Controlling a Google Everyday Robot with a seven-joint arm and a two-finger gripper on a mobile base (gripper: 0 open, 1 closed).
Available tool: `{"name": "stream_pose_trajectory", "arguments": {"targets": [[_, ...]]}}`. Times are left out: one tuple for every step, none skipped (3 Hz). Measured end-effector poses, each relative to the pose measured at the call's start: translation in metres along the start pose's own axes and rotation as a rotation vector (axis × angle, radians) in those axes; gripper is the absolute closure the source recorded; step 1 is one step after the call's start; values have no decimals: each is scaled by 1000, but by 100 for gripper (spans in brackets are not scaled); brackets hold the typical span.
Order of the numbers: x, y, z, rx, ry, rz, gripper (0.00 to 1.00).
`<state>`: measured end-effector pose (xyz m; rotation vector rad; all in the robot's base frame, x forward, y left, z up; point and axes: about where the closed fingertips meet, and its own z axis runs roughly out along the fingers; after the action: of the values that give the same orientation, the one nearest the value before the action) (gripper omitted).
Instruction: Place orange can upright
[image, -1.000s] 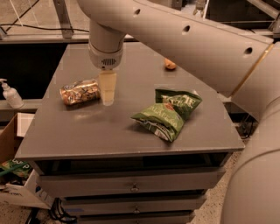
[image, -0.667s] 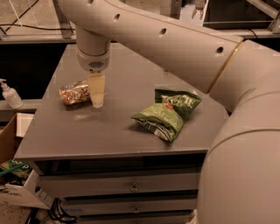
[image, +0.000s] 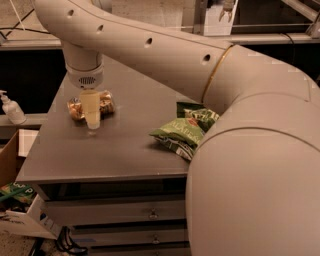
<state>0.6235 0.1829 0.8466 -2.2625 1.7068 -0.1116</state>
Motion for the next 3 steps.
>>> {"name": "stream_pose_trajectory", "arguments": {"targets": [[-10,-1,11,-24,16,13,0],[-18,-2,16,-39,19,17,18],[-22,-3,16,-51,20,30,42]]}}
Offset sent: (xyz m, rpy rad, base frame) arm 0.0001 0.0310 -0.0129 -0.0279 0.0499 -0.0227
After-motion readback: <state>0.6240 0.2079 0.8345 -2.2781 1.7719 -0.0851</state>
